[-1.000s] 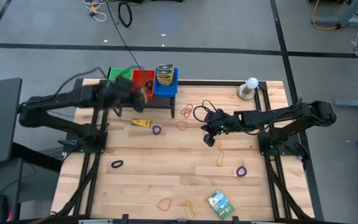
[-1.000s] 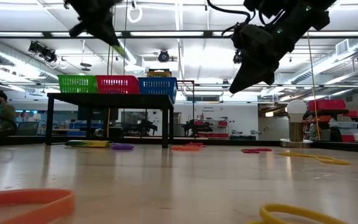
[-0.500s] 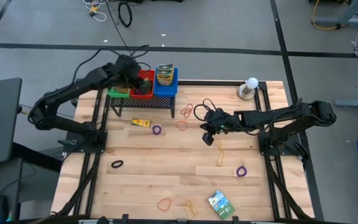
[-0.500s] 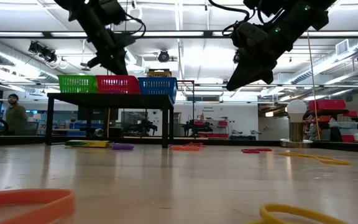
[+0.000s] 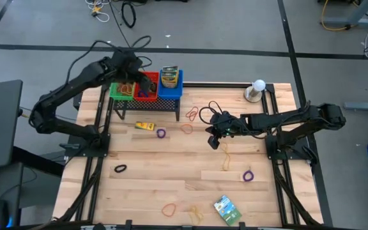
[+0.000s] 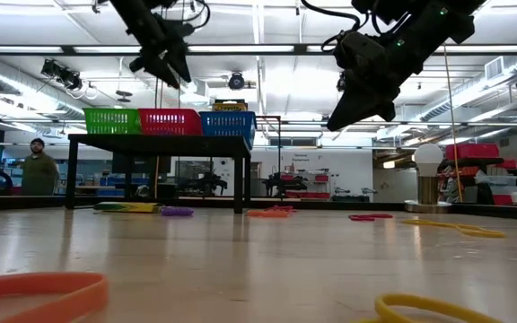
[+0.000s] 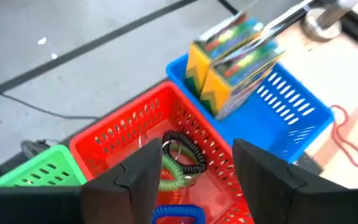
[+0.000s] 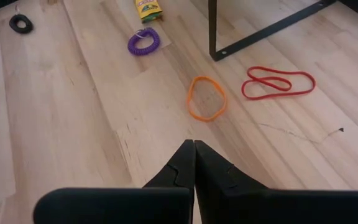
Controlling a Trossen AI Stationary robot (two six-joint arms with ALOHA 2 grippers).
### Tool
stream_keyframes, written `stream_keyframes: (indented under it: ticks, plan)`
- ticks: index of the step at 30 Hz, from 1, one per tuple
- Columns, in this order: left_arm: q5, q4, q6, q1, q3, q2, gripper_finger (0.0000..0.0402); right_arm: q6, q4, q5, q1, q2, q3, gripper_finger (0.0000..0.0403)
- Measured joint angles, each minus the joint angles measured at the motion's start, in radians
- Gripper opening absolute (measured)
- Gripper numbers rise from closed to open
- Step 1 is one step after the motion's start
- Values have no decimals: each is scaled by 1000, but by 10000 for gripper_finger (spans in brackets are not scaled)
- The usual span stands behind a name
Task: Pick & Place Office Desk Supplies
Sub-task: Put the yellow rubber band into the green bin on the shelf
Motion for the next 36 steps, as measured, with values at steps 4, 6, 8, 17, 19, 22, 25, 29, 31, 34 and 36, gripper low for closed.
stream_keyframes:
  ticks: [4,6,8,17,19,22,25,29,31,34,36]
  plan:
    - [22,-32,1,-7,49,-1,202,11,0,0,0,0,0,5]
    - [23,-27,9,-25,48,-13,189,20,0,0,0,0,0,5]
    - [22,-27,23,-51,43,-25,169,35,-1,0,0,0,0,5]
    - [-36,230,48,-278,-168,-151,35,70,-1,0,8,0,0,5]
    - [-45,334,31,-331,-246,-195,12,91,-5,0,12,-4,0,5]
    - [-46,482,0,-404,-357,-256,7,124,-11,1,26,-15,0,5]
    - [-46,570,-14,-476,-434,-302,10,166,-25,0,44,-30,1,5]
    - [-47,571,-56,-534,-464,-311,12,224,-107,3,64,-46,10,5]
    - [-61,569,-80,-555,-465,-303,12,248,-191,18,74,-51,22,5]
    - [-95,579,-42,-600,-473,-278,7,280,-283,42,91,-51,59,5]
    - [-114,636,-3,-629,-513,-267,5,292,-347,58,101,-51,86,5]
